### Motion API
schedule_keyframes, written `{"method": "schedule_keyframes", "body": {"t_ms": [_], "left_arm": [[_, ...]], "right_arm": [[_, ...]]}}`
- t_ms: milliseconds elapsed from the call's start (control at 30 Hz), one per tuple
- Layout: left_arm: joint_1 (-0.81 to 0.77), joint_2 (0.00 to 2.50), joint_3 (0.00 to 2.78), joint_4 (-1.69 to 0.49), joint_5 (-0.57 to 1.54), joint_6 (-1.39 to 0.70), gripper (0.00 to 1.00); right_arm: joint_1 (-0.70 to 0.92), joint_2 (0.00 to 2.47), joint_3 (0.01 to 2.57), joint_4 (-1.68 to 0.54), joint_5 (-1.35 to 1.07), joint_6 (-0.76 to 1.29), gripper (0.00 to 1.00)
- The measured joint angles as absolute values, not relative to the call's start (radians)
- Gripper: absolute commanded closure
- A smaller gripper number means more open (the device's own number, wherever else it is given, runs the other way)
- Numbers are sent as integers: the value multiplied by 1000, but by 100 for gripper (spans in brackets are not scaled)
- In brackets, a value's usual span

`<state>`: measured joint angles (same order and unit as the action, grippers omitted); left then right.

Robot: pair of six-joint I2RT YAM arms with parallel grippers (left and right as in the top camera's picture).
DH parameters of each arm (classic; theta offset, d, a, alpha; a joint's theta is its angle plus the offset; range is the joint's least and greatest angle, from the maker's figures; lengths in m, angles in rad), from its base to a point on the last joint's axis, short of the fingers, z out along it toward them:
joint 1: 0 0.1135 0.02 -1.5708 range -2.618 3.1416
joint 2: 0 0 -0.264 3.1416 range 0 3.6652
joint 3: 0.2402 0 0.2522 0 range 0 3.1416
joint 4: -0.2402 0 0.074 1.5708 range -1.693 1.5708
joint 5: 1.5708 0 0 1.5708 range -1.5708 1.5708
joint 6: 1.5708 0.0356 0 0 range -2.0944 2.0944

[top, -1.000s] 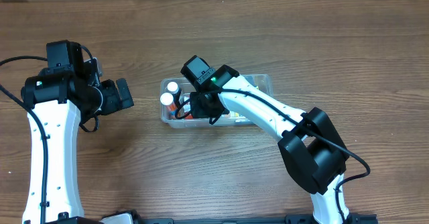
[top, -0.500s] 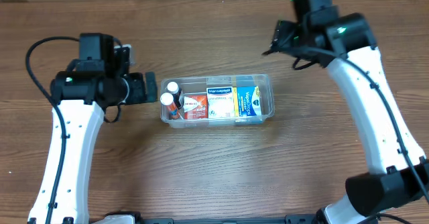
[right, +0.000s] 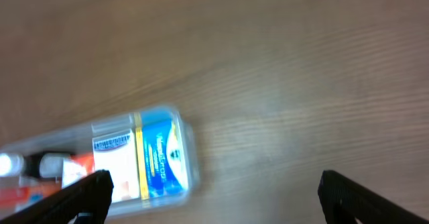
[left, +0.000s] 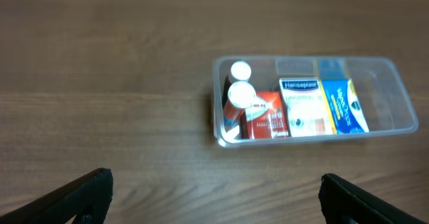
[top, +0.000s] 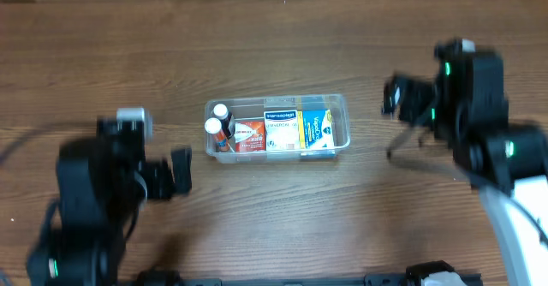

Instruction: Pack container

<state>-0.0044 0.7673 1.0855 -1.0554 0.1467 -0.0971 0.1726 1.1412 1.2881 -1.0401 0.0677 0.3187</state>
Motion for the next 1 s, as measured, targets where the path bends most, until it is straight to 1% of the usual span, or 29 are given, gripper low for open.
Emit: {"method": "schedule_keyframes", "body": {"t_ms": [33,67,100,200,233,433,567,600,667,700,733,767,833,900,1000], "left_arm": [[-4,679,1030,-1046,146,-98,0],[-4,583,964,-1043,146,-103,0],[-4,510,921,-1047,147,-107,0],[-4,422,877,-1045,147,-158,0],[-4,422,876,-1050,147,-168,0],[-4,422,875,-1130,147,-185,0],[-4,422,874,-1156,147,-185,0],[-4,422,874,-1156,147,-185,0],[-4,422,874,-1156,147,-185,0],[-4,422,874,-1156,147,-185,0],[-4,422,874,-1156,147,-185,0],[-4,422,873,-1155,147,-186,0],[-4,422,871,-1157,147,-186,0],[-4,422,871,-1157,147,-187,0],[-4,422,871,-1157,147,-188,0]], "right_arm": [[183,1041,1144,-987,71,317,0],[204,920,983,-992,72,321,0],[223,828,896,-997,72,326,0],[232,632,831,-1054,52,340,0],[232,603,831,-1055,46,340,0],[232,608,829,-1057,24,340,0],[232,608,828,-1101,22,332,0],[232,607,825,-1069,15,309,0],[232,606,811,-960,-9,189,0],[231,585,782,-887,-18,120,2],[229,548,741,-815,-22,78,0],[226,449,648,-706,-23,36,0],[218,333,538,-615,-26,7,0],[216,200,395,-467,-27,-12,0],[215,64,211,-248,-27,-45,0]]}}
